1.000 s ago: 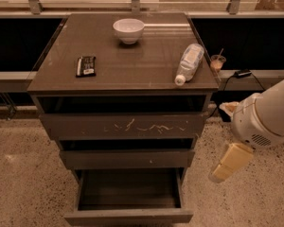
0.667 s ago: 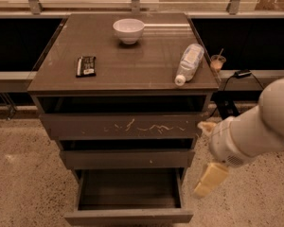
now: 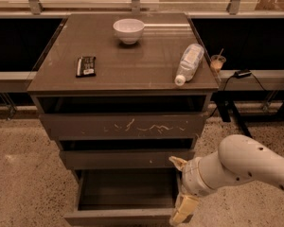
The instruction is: Close bottom drawer
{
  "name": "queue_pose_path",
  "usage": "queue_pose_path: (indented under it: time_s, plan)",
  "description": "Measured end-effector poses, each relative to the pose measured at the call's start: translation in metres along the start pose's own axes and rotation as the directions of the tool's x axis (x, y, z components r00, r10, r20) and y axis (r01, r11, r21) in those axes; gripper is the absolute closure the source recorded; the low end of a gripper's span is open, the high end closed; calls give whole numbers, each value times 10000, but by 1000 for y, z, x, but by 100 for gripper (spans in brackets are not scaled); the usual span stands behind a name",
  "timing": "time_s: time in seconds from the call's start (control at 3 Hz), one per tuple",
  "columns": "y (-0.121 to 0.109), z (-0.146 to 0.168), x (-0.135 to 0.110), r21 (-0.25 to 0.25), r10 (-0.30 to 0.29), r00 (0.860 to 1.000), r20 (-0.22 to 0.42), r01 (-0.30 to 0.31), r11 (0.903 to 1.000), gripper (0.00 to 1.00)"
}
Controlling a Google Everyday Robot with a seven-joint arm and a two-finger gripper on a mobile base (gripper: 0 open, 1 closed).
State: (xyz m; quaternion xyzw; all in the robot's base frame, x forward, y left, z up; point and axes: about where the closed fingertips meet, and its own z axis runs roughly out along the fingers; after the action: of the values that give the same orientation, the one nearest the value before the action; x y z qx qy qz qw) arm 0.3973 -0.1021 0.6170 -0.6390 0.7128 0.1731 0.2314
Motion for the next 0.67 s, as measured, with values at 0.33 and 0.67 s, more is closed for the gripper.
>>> queue_pose_path:
  time_s: [0.33,0.67]
  plan:
    - [10,28,12,-563,-183,9984,527,212,9982,0]
    - [-1,45,18,-731,-331,9992,245,348,9967,0]
